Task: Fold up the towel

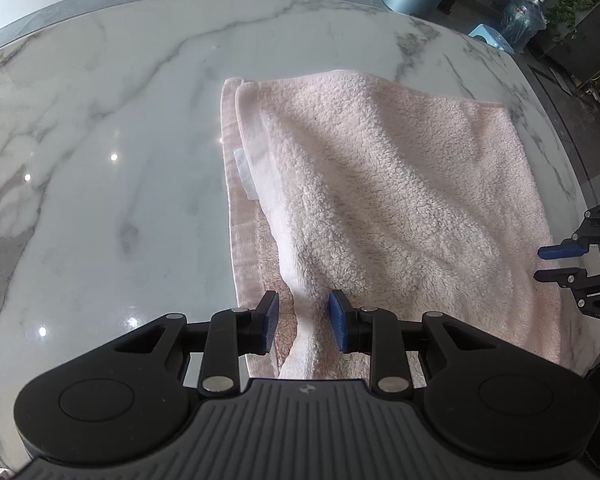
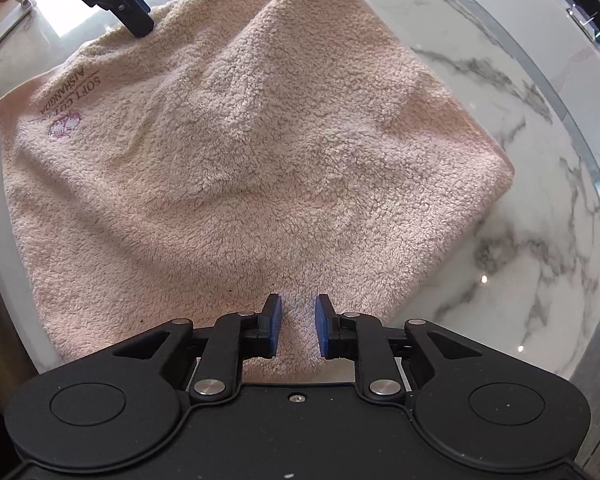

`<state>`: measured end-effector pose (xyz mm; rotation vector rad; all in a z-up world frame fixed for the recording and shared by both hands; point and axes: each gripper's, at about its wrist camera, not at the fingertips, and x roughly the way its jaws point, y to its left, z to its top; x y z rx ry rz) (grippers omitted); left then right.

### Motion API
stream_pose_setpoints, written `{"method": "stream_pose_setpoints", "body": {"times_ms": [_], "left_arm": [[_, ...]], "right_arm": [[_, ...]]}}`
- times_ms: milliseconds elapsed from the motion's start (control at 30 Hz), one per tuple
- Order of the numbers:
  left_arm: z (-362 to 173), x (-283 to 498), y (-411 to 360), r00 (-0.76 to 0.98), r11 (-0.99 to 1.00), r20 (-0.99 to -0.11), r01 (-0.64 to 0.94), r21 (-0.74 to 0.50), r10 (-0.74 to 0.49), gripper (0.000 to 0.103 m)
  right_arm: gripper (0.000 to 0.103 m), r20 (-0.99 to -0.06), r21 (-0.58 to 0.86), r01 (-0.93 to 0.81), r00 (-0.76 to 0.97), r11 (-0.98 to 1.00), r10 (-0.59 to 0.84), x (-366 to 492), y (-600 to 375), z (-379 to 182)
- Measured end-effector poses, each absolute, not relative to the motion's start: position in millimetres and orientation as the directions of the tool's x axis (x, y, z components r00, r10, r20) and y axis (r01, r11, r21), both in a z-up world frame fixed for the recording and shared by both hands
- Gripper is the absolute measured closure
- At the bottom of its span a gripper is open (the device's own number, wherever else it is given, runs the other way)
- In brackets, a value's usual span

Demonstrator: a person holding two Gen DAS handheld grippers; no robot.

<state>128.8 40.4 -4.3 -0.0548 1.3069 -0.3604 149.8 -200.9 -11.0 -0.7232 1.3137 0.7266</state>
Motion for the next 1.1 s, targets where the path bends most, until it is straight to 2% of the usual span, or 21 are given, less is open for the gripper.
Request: {"method": "stream_pose_setpoints", "body": {"times_ms": [133, 200, 267, 400, 667, 767, 900, 1033, 1100], "left_arm": [[-4, 131, 35, 0.225, 0.946, -0.936, 0.241, -0.217, -0.272, 0.077], [-3, 130, 32, 0.235, 0.95, -0.94, 0.247, -0.19, -0.249, 0.091], [0, 127, 30, 0.249, 0.95, -0.937, 0.255, -0.182, -0.246, 0.097], [14, 117, 31, 0.297, 0.957, -0.932, 0.256, -0.133, -0.209, 0.098], [30, 107, 43, 0.321, 0.964, -0.926, 0.235, -0.128, -0.201, 0.098], [18, 106, 46, 0.32, 0.969, -0.93, 0.222, -0.113, -0.182, 0.098], [3, 104, 45, 0.323, 0.969, -0.932, 0.231, -0.092, -0.166, 0.096], [3, 97, 34, 0.355, 0.962, -0.929, 0.272, 0.0, -0.1, 0.089], [4, 99, 39, 0.353, 0.966, -0.929, 0.257, -0.017, -0.11, 0.086]], "right_arm": [[0.085, -0.992, -0.046, -0.804, 0.108, 0.593, 0.07, 150, -203, -11], [0.085, -0.992, -0.048, -0.804, 0.107, 0.592, 0.065, 150, -202, -11], [0.085, -0.993, -0.047, -0.801, 0.104, 0.597, 0.062, 150, -202, -12], [0.085, -0.994, -0.043, -0.797, 0.094, 0.603, 0.053, 151, -201, -12], [0.083, -0.997, -0.069, -0.822, 0.081, 0.565, -0.005, 149, -188, -13], [0.074, -0.996, -0.085, -0.834, 0.089, 0.545, -0.02, 145, -182, -13], [0.043, -0.987, -0.155, -0.827, 0.147, 0.54, -0.058, 142, -180, -14], [0.041, -0.985, -0.166, -0.814, 0.159, 0.557, -0.061, 141, -183, -15], [0.041, -0.986, -0.165, -0.814, 0.158, 0.557, -0.06, 140, -183, -15]]}}
